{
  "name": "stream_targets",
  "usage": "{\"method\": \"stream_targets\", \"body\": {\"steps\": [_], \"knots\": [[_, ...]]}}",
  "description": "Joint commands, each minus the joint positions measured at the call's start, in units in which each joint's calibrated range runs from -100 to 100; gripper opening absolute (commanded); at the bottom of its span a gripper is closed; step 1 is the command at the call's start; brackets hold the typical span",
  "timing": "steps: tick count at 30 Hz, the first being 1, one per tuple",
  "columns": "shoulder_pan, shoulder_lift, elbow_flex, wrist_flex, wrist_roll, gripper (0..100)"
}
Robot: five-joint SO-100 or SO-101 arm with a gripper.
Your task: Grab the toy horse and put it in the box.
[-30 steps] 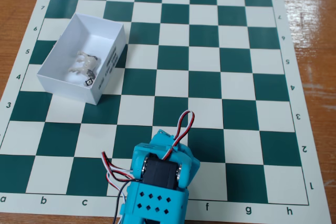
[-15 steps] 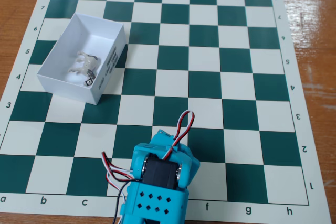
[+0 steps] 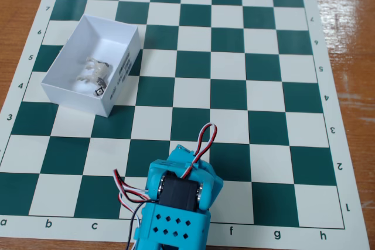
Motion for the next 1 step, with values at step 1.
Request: {"method": "stream_targets", "body": {"steps": [1], "knots": [[-0.35, -0.25, 0.36, -0.56, 0.19, 0]]}}
